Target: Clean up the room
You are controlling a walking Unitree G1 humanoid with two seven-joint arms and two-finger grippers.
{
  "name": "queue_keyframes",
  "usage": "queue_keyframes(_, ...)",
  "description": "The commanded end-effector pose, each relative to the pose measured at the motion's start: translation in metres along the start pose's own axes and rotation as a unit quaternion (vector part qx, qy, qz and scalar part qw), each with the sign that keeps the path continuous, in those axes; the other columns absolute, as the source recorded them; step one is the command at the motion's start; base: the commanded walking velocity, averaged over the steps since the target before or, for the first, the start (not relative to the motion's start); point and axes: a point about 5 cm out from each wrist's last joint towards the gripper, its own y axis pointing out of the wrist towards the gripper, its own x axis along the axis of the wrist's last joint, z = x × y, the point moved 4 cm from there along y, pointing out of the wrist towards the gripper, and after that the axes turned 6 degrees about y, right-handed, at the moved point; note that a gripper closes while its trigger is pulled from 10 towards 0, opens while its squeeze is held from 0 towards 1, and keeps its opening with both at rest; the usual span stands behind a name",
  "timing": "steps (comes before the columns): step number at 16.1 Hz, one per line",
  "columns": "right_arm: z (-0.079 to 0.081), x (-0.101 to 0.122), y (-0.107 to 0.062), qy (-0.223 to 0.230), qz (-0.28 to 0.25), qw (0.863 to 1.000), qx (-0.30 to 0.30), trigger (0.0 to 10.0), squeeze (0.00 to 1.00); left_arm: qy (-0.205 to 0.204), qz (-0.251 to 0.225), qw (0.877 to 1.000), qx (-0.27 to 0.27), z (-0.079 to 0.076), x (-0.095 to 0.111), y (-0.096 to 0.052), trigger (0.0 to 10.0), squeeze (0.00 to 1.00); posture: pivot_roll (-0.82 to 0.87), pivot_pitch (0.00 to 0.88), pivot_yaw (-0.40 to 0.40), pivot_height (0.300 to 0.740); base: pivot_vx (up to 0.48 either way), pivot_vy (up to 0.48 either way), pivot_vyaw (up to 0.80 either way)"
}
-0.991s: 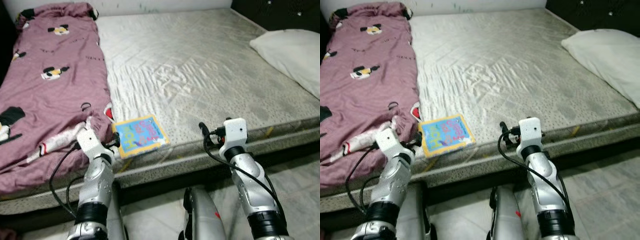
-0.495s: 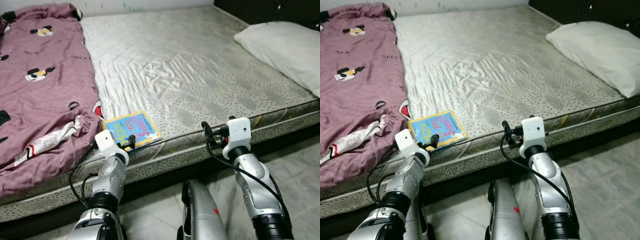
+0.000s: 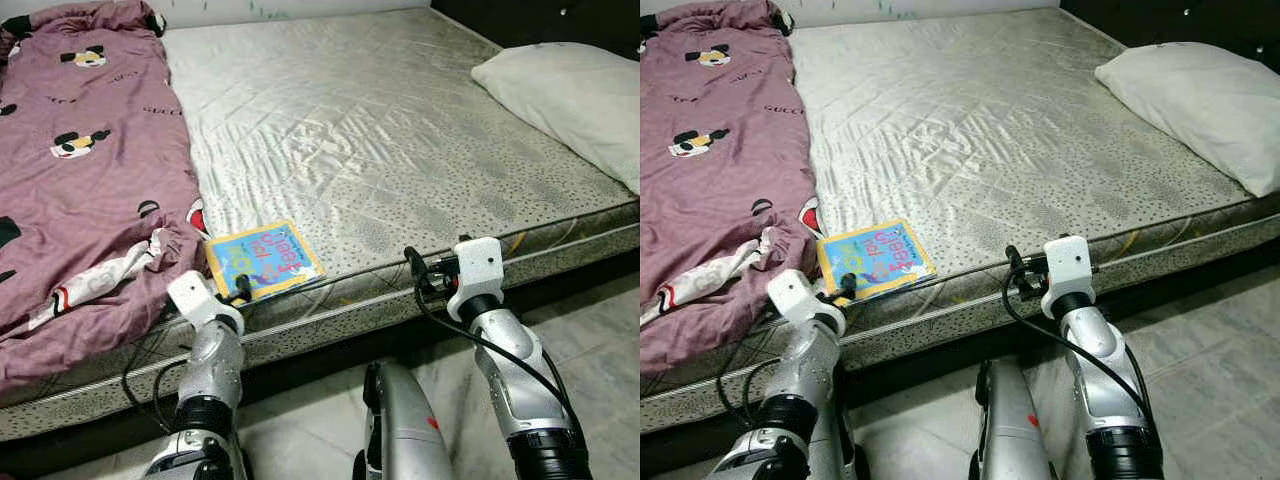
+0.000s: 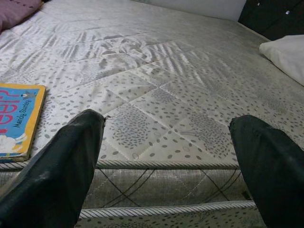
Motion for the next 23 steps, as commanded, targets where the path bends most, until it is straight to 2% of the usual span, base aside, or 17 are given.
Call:
queue_keyframes(1,0.000,0.006,0.000,-0.006,-0.007,1.000,0.001,10.0,0.00,0.000,-0.007,1.000,0.016,0.009,0.004,0.002,10.0,0.00,-0.19,0.000,-0.037,0.538,0.000,0.000,0.00)
queue_keyframes(2,-0.001,0.007,0.001,-0.006,-0.008,1.000,-0.001,10.0,0.00,0.003,0.009,1.000,0.023,0.016,0.000,0.004,10.0,0.00,-0.19,0.000,-0.035,0.538,0.000,0.000,0.00)
queue_keyframes(3,-0.003,0.011,0.000,-0.008,-0.012,1.000,-0.004,10.0,0.00,-0.027,0.060,0.998,0.023,0.022,-0.013,0.008,10.0,0.00,-0.21,0.000,-0.034,0.538,0.000,0.000,0.00)
queue_keyframes(4,-0.004,0.016,-0.001,-0.007,-0.017,1.000,-0.004,10.0,0.00,-0.037,0.082,0.996,0.011,0.021,-0.017,0.011,10.0,0.00,-0.22,0.000,-0.034,0.538,0.000,0.000,0.00)
queue_keyframes(6,-0.002,0.022,-0.005,0.004,-0.019,1.000,0.017,10.0,0.00,-0.041,0.090,0.995,0.003,0.021,-0.016,0.013,10.0,0.00,-0.22,0.000,-0.035,0.538,0.000,0.000,0.00)
queue_keyframes(8,0.014,0.027,-0.017,0.021,-0.010,0.996,0.089,10.0,0.00,-0.037,0.101,0.994,-0.002,0.021,-0.015,0.015,10.0,0.00,-0.23,0.001,-0.037,0.538,0.000,0.000,0.00)
queue_keyframes(10,0.014,0.028,-0.024,0.008,-0.008,0.995,0.101,10.0,0.00,-0.036,0.118,0.992,-0.029,0.016,-0.016,0.017,10.0,0.00,-0.23,0.000,-0.039,0.538,0.000,0.000,0.00)
queue_keyframes(14,0.011,0.034,-0.021,0.009,-0.014,0.997,0.081,10.0,0.00,-0.030,0.137,0.987,-0.082,0.002,-0.014,0.019,10.0,0.00,-0.25,0.000,-0.027,0.538,0.000,0.000,0.00)
queue_keyframes(17,0.013,0.036,-0.022,0.012,-0.017,0.997,0.078,10.0,0.00,-0.008,0.147,0.979,-0.143,-0.023,-0.011,0.019,10.0,0.00,-0.25,0.000,-0.021,0.538,0.000,0.000,0.00)
queue_keyframes(18,0.015,0.036,-0.024,0.016,-0.015,0.996,0.084,10.0,0.00,0.007,0.163,0.974,-0.159,-0.029,-0.017,0.017,10.0,0.00,-0.25,0.000,-0.018,0.538,0.000,0.000,0.00)
queue_keyframes(19,0.017,0.036,-0.024,0.016,-0.016,0.996,0.087,10.0,0.00,0.013,0.172,0.972,-0.157,-0.028,-0.021,0.015,10.0,0.00,-0.25,0.000,-0.018,0.538,0.000,0.000,0.00)
queue_keyframes(20,0.017,0.037,-0.024,0.014,-0.017,0.996,0.089,10.0,0.00,0.014,0.177,0.973,-0.150,-0.025,-0.024,0.015,5.8,0.00,-0.25,0.000,-0.018,0.538,0.000,0.000,0.00)
queue_keyframes(21,0.016,0.037,-0.024,0.011,-0.015,0.996,0.086,10.0,0.00,0.011,0.183,0.972,-0.148,-0.022,-0.027,0.014,0.0,0.00,-0.25,0.000,-0.017,0.538,0.000,0.000,0.00)
queue_keyframes(23,0.014,0.036,-0.023,0.008,-0.013,0.997,0.082,10.0,0.00,0.003,0.187,0.972,-0.143,-0.016,-0.028,0.013,0.0,0.00,-0.25,0.000,-0.017,0.538,0.000,0.000,0.00)
